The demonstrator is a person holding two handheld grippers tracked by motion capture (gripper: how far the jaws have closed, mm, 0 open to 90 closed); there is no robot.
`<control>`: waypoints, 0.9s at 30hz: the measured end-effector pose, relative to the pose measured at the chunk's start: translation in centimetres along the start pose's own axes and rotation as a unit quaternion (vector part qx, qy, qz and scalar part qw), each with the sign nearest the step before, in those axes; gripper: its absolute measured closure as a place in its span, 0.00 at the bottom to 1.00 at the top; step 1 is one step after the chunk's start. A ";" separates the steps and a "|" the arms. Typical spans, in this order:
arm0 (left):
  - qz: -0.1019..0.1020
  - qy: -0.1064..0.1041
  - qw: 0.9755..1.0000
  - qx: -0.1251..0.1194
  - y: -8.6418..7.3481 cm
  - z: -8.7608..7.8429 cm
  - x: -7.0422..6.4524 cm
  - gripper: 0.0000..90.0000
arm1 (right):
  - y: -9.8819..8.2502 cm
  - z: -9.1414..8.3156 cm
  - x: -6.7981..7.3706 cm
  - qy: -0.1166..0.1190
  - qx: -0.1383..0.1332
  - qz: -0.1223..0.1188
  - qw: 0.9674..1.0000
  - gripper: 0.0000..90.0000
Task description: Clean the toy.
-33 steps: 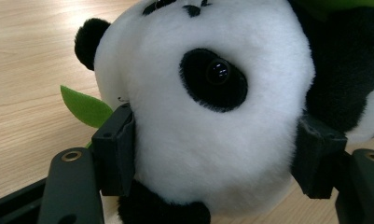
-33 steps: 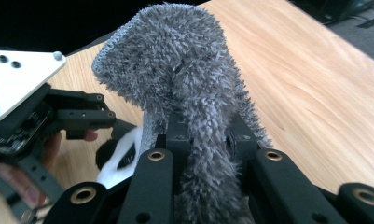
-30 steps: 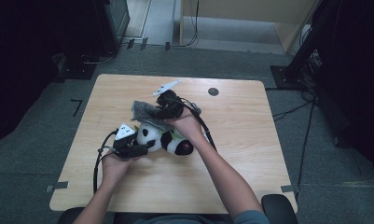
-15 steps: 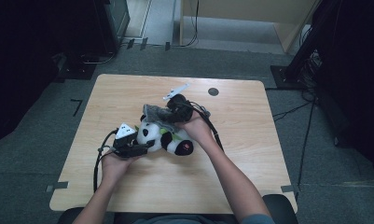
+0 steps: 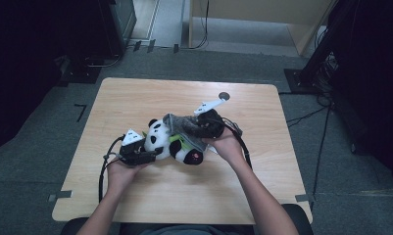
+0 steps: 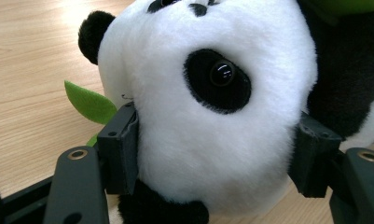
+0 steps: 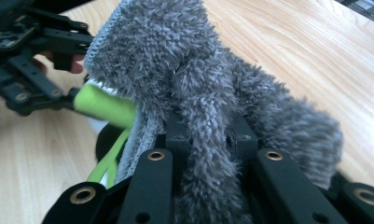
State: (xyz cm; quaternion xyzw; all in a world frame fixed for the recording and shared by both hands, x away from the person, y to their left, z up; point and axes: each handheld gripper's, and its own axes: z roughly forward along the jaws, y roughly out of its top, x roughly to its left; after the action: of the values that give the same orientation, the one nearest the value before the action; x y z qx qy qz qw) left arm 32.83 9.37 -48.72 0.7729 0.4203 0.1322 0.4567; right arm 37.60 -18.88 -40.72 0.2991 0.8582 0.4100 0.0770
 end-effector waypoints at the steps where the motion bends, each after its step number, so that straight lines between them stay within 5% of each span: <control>1: 0.000 0.000 1.000 0.000 0.0 0.0 0.0 0.34 | -0.4 -0.2 0.1 0.001 -0.002 0.005 1.000 0.84; 7: -0.008 -0.002 1.000 0.002 0.0 0.0 0.1 0.33 | -2.1 -1.2 0.7 -0.010 0.000 -0.008 1.000 0.85; 15: -0.013 -0.002 1.000 0.003 0.1 0.0 0.1 0.32 | -5.0 -2.1 0.7 -0.012 -0.009 0.005 1.000 0.85; 27: -0.013 -0.013 1.000 -0.008 0.0 0.2 0.2 0.29 | -9.0 -1.3 -2.1 -0.036 0.013 0.064 0.997 0.84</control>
State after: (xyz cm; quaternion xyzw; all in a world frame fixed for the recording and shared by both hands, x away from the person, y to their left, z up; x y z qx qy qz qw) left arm 33.09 9.44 -48.84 0.7654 0.4232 0.1198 0.4698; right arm 34.78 -25.26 -46.86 0.3687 0.8392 0.3920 0.0778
